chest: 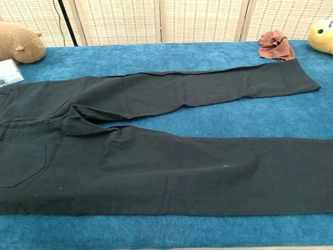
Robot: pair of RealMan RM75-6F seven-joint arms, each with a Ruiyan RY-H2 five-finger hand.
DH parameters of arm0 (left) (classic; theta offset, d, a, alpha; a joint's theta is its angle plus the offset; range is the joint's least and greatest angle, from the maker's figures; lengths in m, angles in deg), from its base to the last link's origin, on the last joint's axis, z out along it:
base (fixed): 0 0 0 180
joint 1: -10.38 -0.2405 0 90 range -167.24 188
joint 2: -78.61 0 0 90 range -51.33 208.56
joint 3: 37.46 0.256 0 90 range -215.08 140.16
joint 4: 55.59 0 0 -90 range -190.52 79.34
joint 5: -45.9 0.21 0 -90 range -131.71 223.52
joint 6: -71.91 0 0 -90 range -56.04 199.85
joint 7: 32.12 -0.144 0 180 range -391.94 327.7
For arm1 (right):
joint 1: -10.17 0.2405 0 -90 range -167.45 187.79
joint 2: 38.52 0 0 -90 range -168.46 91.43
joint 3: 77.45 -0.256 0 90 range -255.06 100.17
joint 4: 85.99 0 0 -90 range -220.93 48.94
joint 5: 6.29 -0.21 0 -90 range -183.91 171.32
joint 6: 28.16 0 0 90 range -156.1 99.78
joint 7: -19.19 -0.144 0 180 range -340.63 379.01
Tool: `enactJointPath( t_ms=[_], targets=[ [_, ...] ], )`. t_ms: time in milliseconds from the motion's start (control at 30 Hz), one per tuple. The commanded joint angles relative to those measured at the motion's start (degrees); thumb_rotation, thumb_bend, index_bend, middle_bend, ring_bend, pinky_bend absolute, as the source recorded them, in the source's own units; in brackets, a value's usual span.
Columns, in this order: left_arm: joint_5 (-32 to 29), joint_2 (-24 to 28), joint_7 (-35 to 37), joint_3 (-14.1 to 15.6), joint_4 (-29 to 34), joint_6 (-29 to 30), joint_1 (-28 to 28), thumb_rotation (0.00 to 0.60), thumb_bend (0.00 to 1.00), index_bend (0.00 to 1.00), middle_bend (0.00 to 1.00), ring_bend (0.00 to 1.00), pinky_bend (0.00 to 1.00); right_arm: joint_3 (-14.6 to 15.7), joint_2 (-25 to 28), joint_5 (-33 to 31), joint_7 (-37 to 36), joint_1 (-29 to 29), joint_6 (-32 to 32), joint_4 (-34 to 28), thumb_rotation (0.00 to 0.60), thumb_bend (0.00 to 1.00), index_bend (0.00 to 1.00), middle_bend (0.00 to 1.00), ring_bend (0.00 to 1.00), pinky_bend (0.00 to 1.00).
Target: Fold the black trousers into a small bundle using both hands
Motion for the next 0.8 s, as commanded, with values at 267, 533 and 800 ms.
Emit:
enactJointPath(
  t_ms=[267, 533, 800],
  targets=[
    [-0.02, 0.07, 0.41, -0.08, -0.09, 0.08, -0.15, 0.600, 0.00, 0.00, 0.00, 0.00, 0.00, 0.63, -4.86, 2.68, 0.35, 0.79, -0.56, 5.69, 0.600, 0.00, 0.00, 0.00, 0.00, 0.00],
    [-0.02, 0.18, 0.47, -0.12, 0.06, -0.13, -0.11, 0.600, 0.00, 0.00, 0.00, 0.00, 0.00, -0.62, -11.52, 4.15, 0.41, 0.91, -4.48, 14.85, 0.600, 0.00, 0.00, 0.00, 0.00, 0.00],
    [-0.03, 0.24, 0.62, -0.11, 0.05, -0.31, -0.11, 0.600, 0.00, 0.00, 0.00, 0.00, 0.00, 0.43, -15.83, 6.90, -0.56, 1.24, -7.96, 23.05, 0.600, 0.00, 0.00, 0.00, 0.00, 0.00]
  ],
)
